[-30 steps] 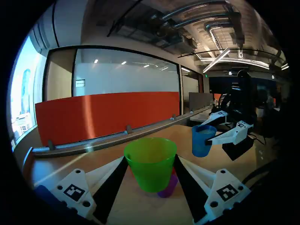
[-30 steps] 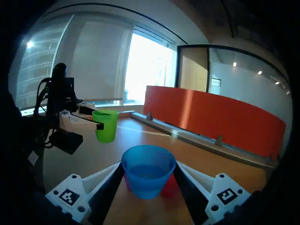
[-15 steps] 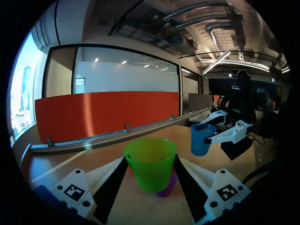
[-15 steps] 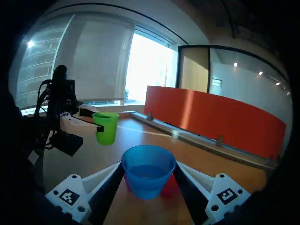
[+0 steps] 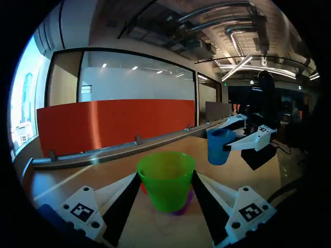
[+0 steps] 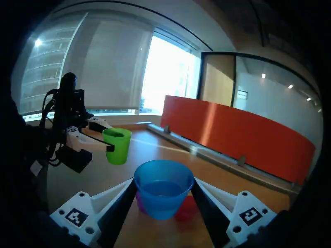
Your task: Pour water
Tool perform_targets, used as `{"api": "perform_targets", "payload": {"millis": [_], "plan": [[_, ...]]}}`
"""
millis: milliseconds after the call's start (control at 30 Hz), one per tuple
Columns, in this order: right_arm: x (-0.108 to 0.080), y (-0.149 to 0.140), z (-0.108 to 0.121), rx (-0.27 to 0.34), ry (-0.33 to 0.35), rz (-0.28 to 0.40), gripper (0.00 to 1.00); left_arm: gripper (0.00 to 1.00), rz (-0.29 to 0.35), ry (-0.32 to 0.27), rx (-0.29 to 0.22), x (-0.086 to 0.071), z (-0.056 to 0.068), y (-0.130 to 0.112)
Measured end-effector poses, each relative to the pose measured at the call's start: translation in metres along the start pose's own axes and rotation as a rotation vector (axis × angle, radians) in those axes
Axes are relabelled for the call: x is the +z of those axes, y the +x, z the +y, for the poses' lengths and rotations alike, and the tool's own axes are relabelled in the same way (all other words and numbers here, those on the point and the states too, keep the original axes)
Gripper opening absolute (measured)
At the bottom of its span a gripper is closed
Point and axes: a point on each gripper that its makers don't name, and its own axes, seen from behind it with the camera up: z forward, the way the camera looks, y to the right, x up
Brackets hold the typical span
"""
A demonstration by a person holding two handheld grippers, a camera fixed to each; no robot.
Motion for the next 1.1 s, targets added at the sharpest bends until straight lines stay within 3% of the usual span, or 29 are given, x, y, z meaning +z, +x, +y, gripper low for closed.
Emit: {"api": "perform_targets", "payload": {"millis": [567,1100], "plan": [[0.003,0.021,0.001,-0.12,0.04,0.004,0.91,0.85,-0.018,-0.045,0.019,-0.004,0.015,-0.011],[0.006,0.034,0.011,-0.228,0.042,0.012,0.91,0.85,-0.013,-0.095,0.026,0.002,0.034,-0.017]]}}
